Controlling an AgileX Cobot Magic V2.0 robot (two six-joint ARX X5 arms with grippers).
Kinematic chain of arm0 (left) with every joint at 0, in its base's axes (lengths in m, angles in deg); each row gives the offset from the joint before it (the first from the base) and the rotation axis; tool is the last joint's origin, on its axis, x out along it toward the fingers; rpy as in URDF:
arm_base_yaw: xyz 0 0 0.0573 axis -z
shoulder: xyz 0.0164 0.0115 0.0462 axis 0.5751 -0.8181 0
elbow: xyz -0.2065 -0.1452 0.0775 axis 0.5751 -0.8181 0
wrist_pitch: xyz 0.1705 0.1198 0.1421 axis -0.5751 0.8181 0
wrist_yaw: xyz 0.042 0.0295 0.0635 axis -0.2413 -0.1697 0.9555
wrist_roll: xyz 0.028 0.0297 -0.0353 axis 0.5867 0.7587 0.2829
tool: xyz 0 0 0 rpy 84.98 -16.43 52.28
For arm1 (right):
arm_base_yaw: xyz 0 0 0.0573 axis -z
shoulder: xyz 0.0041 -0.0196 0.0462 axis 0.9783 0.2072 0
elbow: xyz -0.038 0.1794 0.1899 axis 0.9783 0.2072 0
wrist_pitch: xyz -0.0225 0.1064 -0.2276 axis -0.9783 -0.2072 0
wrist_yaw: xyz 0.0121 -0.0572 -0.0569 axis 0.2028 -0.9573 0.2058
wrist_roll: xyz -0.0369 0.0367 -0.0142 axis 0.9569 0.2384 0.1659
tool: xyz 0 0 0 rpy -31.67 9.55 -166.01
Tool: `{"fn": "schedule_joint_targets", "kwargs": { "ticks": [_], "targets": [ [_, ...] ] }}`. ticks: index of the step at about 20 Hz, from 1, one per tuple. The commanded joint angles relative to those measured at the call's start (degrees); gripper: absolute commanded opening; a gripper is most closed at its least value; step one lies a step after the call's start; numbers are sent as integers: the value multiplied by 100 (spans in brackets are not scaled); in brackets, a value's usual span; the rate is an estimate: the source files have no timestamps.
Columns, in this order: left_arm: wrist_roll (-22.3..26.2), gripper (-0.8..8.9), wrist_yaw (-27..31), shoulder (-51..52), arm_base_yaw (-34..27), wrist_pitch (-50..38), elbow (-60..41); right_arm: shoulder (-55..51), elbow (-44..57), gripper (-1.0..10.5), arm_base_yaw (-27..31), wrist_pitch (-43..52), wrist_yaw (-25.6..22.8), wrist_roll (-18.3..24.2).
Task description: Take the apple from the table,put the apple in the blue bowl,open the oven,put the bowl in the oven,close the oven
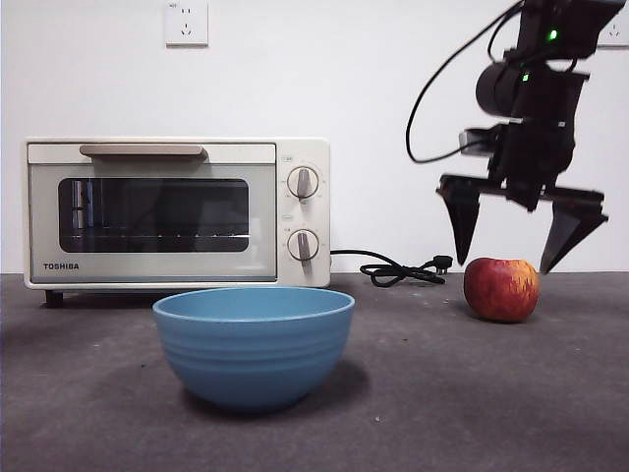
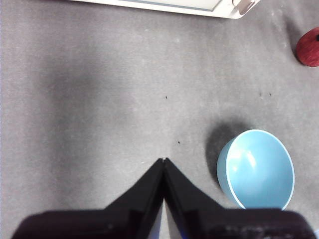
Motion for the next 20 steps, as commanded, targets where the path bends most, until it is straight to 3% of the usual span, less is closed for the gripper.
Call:
{"fn": "schedule_joint_targets", "kwargs": {
  "ticks": [1, 8, 9, 11, 13, 20],
  "targets": [
    [66, -4, -22, -24, 20, -7, 7, 188, -4, 756, -13, 238, -24, 28],
    [70, -4, -22, -76, 20, -7, 7, 533, -4, 747, -15, 330, -24, -59],
    [70, -4, -22, -90, 20, -7, 7, 531, -4, 675, -15, 348, -24, -92],
    [81, -4, -22, -125, 20, -11, 7, 531, -4, 388, -15, 273, 0, -186],
    [81, -4, -22, -168, 20, -9, 7, 531, -4, 11, -15, 160, 2, -170],
    [98, -4, -22, -308, 22, -9, 7, 48, -33, -2, -15, -474, 26, -79]
  ]
}}
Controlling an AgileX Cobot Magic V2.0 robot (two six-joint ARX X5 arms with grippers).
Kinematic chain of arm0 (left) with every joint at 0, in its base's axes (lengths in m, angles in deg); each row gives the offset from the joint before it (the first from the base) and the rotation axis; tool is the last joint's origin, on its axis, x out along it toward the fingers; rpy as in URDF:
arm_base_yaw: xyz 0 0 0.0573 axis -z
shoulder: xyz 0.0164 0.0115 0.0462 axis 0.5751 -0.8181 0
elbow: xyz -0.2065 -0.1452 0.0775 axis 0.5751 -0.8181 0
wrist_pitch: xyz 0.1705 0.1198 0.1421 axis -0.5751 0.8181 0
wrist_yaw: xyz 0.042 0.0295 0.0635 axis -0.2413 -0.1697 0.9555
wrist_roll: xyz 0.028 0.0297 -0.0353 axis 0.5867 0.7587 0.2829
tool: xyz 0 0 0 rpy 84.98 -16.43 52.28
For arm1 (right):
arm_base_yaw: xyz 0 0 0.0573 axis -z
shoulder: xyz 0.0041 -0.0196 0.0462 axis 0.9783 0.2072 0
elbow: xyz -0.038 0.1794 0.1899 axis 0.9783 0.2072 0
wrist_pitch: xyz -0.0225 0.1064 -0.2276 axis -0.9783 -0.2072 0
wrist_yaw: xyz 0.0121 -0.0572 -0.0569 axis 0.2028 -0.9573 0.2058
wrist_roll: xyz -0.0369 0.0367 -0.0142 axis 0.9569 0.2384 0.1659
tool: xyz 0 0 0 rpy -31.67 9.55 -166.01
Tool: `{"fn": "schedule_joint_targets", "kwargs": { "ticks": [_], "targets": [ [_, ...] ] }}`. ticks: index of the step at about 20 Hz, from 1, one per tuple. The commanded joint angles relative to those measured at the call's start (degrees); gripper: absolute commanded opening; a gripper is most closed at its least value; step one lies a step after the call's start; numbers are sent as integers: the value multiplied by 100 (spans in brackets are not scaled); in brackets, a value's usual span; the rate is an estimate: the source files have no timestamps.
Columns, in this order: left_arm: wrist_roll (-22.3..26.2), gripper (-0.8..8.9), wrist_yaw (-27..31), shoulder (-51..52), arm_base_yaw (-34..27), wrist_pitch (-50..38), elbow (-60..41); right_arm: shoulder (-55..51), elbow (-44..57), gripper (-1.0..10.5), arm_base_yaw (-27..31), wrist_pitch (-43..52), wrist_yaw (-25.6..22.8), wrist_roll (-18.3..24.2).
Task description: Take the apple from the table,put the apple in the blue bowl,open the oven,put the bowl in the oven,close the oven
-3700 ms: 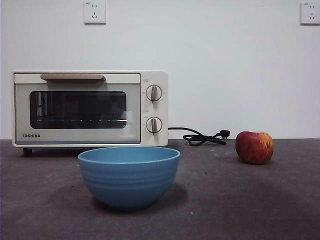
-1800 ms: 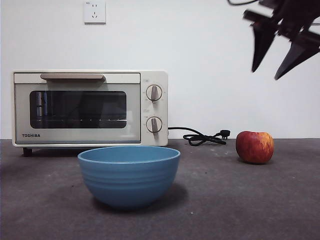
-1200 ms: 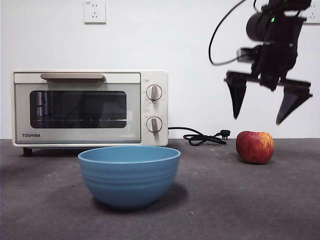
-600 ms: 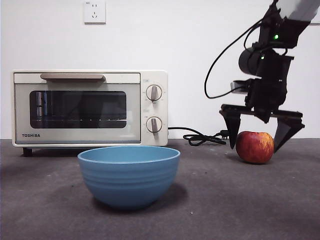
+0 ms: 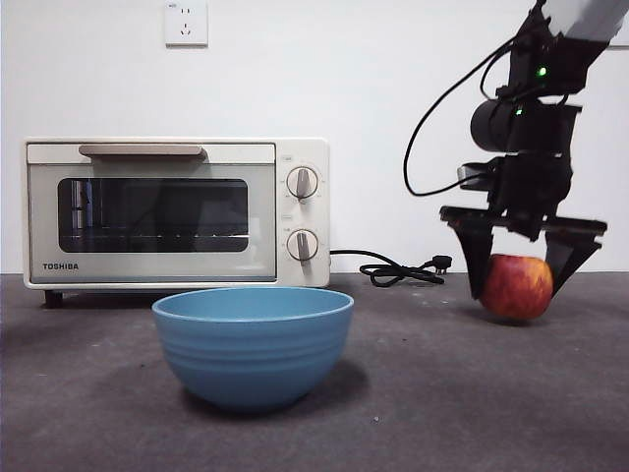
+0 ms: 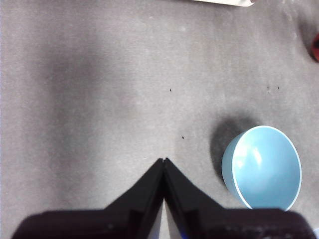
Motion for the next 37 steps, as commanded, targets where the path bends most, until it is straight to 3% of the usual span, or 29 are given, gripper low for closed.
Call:
{"fn": "schedule_joint_targets", "kwargs": {
  "ticks": [1, 5, 8, 22, 25, 28, 37],
  "targets": [
    [96, -4, -22, -20, 22, -9, 7, -426, -7, -2, -7, -299, 94, 61],
    [109, -4, -20, -22, 22, -11, 7, -1045, -4, 1, -129, -1029, 549, 105],
    [109, -4, -22, -22, 22, -11, 7, -1349, 7, 1, -457, -1239, 610, 107],
    [111, -4, -22, -22, 22, -4, 7, -1414, 50, 1, -3305, -1078, 581, 74],
    [111, -4, -22, -24, 22, -7, 7, -1410, 50, 1, -3803, -1071, 387, 79],
    [111, -4, -22, -22, 22, -9, 7, -1370, 57, 1, -4092, -975, 144, 48],
    [201, -4, -22, -24, 22, -4, 7, -1276, 949, 1, -4168, -168, 188, -267]
  ]
}}
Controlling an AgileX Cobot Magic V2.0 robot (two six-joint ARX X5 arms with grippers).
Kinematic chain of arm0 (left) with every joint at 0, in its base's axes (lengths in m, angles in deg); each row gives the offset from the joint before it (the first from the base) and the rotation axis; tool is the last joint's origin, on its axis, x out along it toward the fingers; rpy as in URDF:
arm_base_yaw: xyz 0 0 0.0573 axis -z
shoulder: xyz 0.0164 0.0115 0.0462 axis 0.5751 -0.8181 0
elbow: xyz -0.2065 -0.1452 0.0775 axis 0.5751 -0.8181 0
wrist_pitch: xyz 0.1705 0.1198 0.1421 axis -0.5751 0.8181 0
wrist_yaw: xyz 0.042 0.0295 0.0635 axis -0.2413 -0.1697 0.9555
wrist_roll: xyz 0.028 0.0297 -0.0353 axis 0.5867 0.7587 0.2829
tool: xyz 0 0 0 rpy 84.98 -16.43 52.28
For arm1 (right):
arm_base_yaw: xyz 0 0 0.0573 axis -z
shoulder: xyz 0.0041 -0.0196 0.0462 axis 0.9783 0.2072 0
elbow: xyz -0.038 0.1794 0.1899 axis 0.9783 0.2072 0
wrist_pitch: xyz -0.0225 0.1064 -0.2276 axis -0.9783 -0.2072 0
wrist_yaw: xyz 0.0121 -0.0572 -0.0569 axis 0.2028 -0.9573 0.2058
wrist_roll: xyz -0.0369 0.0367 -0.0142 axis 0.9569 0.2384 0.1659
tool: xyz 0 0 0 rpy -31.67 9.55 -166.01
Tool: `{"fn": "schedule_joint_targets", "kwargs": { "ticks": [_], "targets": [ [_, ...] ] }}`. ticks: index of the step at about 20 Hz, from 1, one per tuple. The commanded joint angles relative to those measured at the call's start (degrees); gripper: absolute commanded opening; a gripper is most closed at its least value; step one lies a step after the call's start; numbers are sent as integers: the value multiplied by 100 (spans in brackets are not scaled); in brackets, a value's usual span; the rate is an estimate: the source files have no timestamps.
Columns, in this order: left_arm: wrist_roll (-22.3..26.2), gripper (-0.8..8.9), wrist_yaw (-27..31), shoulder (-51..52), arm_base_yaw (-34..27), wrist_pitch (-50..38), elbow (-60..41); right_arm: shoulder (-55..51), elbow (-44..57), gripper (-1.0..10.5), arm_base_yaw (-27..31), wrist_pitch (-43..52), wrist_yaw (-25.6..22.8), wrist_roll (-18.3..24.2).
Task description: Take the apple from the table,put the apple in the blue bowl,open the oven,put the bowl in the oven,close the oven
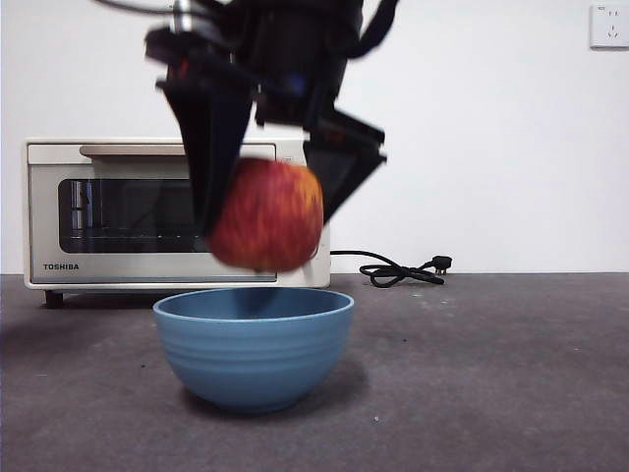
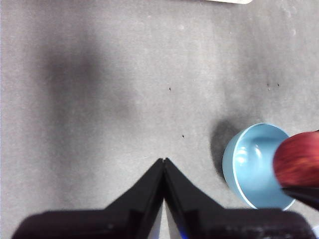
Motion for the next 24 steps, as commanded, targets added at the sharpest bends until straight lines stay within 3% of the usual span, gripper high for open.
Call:
{"fn": "schedule_joint_targets", "kwargs": {
  "ticks": [1, 5, 6, 8, 13, 16, 24],
  "targets": [
    [109, -4, -22, -15, 13, 0, 7, 87, 387, 1, -9, 339, 24, -103],
    [120, -4, -22, -15, 13, -4, 7, 87, 743, 12, -9, 793, 107, -339],
    [122, -4, -22, -15, 13, -2, 7, 87, 748, 50, -9, 859, 103, -337],
    [125, -4, -22, -15, 13, -2, 7, 92, 748, 232, -9, 981, 107, -339],
    [125, -4, -22, -15, 13, 4, 7, 101, 748, 292, -9, 1021, -7, -404],
    [125, -4, -22, -15, 13, 7, 7, 101, 748, 565, -9, 1060, -7, -426],
    [295, -4, -20, -15, 13, -2, 7, 96, 745, 566, -9, 1056, 2, -426]
  ]
}}
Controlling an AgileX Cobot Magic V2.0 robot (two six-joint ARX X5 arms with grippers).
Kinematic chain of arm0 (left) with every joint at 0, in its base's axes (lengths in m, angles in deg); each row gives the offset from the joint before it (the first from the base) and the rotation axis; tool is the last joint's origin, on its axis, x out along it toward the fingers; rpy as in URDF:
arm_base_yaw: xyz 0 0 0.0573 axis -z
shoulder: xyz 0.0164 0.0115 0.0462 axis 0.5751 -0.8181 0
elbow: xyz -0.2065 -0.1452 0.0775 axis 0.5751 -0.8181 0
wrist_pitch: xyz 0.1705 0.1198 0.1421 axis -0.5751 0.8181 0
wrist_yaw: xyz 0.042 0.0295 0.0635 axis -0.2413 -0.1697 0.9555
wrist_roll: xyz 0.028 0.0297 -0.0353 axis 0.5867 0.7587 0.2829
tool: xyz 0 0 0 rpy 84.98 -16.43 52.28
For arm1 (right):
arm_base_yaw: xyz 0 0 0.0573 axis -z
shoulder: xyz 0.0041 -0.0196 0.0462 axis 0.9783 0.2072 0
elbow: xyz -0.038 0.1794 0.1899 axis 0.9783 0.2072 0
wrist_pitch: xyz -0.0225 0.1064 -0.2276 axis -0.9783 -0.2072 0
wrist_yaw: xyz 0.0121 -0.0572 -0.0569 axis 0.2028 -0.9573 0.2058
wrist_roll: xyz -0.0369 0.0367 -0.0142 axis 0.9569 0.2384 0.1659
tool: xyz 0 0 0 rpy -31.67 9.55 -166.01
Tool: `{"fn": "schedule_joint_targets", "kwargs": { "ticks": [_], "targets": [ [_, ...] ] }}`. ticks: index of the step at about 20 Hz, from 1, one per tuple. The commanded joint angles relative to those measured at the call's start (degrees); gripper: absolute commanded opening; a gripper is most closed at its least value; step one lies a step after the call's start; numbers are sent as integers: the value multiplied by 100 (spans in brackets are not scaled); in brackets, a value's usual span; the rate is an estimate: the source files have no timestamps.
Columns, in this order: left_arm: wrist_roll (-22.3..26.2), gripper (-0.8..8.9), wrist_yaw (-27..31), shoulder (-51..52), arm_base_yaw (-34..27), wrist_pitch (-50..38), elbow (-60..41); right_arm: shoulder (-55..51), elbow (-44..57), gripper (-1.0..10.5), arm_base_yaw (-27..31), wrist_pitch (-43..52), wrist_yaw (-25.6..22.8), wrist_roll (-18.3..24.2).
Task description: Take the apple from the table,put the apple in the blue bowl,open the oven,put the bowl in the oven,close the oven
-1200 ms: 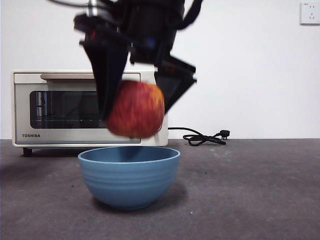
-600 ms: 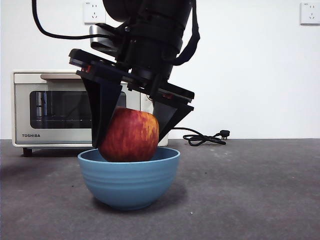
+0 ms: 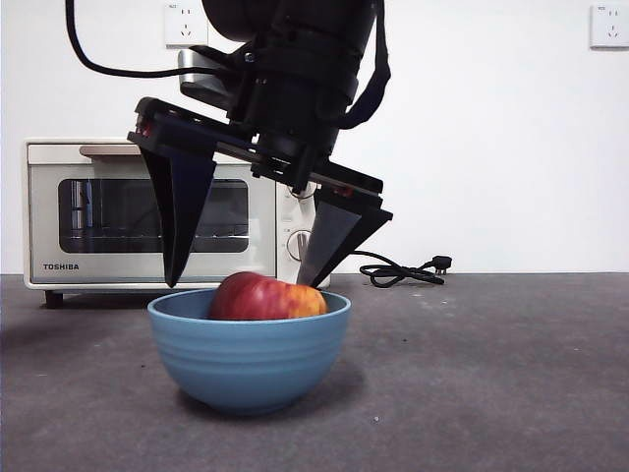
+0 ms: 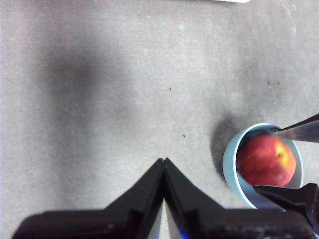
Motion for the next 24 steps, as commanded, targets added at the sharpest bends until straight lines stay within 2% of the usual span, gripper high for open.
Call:
{"fn": "schedule_joint_targets", "kwargs": {
  "ticks": [1, 4, 6, 7, 8, 9, 13, 15, 21, 24],
  "targets": [
    [223, -4, -17, -15, 13, -9, 7, 37, 52, 566, -9, -7, 2, -31],
    [433, -4, -20, -20, 13, -114, 7, -177, 50, 526, -9, -212, 2, -63],
    [466, -5, -22, -37, 13, -297, 7, -387, 50, 315, -9, -428, -4, -74],
    [466, -5, -24, -79, 11, -422, 7, -516, 50, 137, -9, -487, -24, -72],
    [463, -5, -24, -138, 7, -551, 7, -636, 50, 15, -9, -501, -66, -61],
    [463, -5, -24, -212, 7, -671, 7, -765, 50, -11, -2, -518, -164, -33],
    [457, -5, -140, -723, -2, -1067, 68, -1185, 55, -7, 2, -1036, -1088, 103],
    [457, -5, -387, -1051, -2, -1178, 260, -1364, 136, -8, 24, -1176, -1482, 101],
    [457, -5, -538, -1858, -2, -1239, 1429, -2190, 1478, -7, 671, -466, -1163, -28],
    [455, -5, -540, -2214, -2, -1241, 2065, -2579, 2260, -7, 1189, -125, -461, -289]
  ]
}}
